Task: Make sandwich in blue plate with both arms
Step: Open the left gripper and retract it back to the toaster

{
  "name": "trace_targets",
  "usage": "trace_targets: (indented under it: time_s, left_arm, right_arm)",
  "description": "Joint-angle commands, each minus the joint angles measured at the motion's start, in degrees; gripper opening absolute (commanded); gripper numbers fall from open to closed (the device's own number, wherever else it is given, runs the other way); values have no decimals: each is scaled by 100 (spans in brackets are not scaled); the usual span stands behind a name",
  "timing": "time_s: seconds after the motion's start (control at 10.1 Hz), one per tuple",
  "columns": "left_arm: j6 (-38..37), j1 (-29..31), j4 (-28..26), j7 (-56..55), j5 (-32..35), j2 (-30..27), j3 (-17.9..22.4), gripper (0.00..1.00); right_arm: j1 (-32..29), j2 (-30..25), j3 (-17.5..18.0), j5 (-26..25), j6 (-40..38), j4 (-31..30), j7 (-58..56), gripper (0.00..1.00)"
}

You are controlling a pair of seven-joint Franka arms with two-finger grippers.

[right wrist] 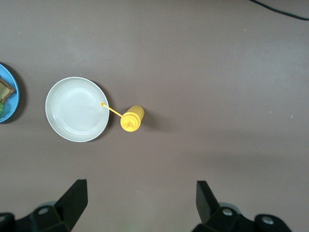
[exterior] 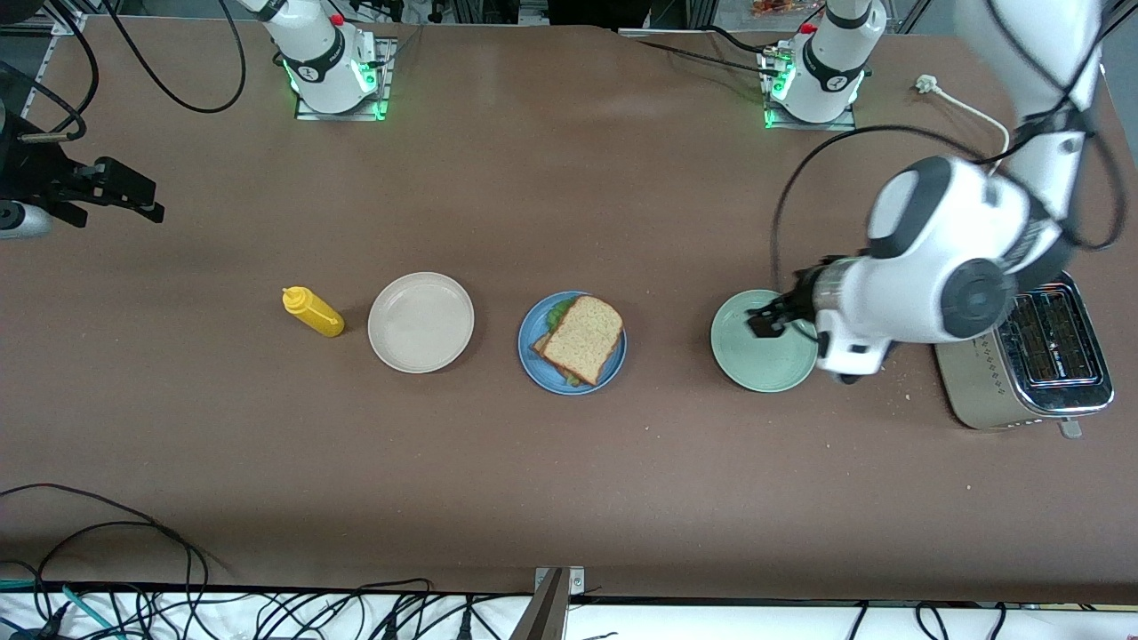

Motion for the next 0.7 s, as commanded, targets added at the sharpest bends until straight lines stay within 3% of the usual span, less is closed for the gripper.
trace_targets:
  time_s: [0.0,0.4,0.6]
  left_arm:
    - [-603,620,148,1227,849,-426,-38,100]
    - [-621,1245,200,3574,1265,-690,-55,100]
    - [-526,1405,700,3946,1220,-630,-64,100]
  right_arm:
    - [-39,51,-1,31,-76,154,3,100]
    - [-171,138,-27,84,-76,154,-24,100]
    - [-154,157,-28,-188,-58,189,-24,100]
